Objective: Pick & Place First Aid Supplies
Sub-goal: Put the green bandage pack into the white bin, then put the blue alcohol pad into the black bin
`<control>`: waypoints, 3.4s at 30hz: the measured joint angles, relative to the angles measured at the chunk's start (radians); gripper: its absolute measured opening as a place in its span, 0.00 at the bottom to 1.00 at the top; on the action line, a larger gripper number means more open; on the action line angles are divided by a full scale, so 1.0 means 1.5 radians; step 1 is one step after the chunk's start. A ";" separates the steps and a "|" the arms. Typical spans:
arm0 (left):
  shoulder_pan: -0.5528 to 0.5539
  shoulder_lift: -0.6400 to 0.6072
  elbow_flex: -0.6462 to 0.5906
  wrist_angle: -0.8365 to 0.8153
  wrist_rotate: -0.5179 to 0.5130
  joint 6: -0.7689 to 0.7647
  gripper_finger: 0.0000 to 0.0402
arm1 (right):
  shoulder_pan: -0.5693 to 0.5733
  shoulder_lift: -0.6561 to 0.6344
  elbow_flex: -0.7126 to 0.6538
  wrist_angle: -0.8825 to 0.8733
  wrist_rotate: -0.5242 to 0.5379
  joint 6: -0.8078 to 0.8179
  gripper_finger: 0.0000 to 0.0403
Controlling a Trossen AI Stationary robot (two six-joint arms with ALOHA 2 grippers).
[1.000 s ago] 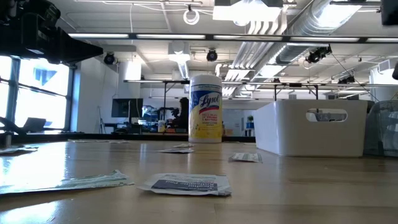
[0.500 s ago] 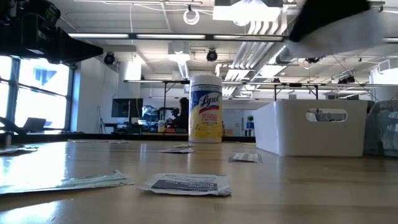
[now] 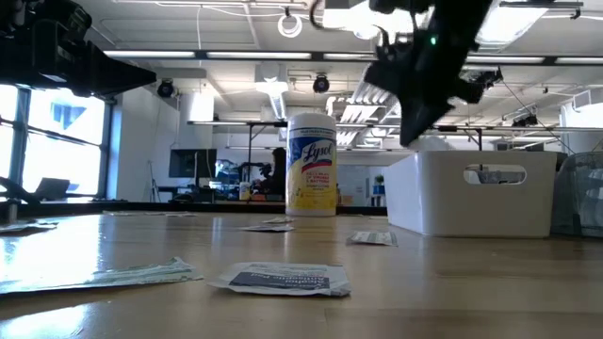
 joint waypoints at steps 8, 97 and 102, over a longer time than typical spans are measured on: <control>0.000 0.000 0.000 0.000 0.000 0.000 0.00 | -0.023 0.000 -0.066 0.013 -0.033 0.030 0.04; 0.000 0.000 0.000 0.000 0.000 0.000 0.00 | 0.486 0.044 -0.184 0.377 -0.460 0.633 0.21; 0.000 0.000 0.000 0.000 0.000 0.000 0.00 | 0.465 0.044 -0.118 0.318 -0.442 0.566 0.21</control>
